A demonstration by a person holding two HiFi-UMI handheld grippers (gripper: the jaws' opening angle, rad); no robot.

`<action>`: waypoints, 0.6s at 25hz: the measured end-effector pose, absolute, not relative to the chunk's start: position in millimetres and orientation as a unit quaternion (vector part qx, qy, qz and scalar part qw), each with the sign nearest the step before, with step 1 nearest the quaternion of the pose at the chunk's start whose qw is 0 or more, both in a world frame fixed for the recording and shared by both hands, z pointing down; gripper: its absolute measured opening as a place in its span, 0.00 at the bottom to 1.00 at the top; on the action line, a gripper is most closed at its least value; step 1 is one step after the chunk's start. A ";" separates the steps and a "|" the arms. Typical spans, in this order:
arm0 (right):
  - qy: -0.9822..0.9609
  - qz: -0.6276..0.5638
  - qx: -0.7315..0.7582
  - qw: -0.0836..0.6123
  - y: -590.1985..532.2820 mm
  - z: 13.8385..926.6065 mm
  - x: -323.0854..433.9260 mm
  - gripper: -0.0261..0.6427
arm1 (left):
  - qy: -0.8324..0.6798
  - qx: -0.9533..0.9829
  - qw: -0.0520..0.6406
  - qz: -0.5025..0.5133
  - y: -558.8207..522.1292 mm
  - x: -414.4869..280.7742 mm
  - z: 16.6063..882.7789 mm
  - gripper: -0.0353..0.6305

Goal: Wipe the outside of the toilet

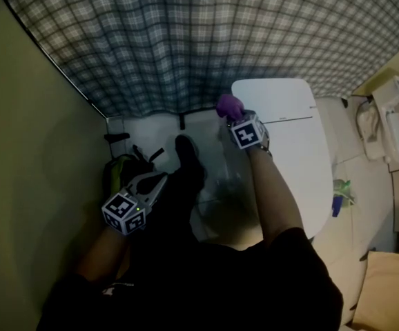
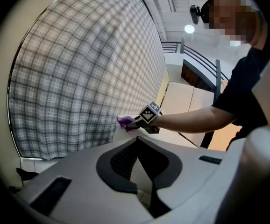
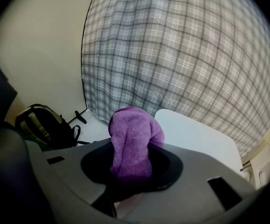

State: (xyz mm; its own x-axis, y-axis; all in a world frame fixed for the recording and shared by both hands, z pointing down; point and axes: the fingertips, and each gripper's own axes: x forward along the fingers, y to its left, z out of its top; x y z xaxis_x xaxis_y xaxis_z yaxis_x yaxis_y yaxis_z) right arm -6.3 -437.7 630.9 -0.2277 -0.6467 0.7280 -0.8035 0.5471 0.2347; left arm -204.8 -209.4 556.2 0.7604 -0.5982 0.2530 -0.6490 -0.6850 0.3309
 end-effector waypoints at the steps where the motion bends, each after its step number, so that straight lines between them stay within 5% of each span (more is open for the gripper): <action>1: -0.779 0.109 0.469 0.403 -443.8 631.8 -7.3 0.23 | -0.345 0.913 0.208 0.061 -209.9 -209.9 558.6 0.06; 15: -0.820 0.167 0.500 0.225 -438.4 581.1 19.6 0.23 | -0.320 0.923 0.206 0.061 -199.8 -179.9 552.0 0.06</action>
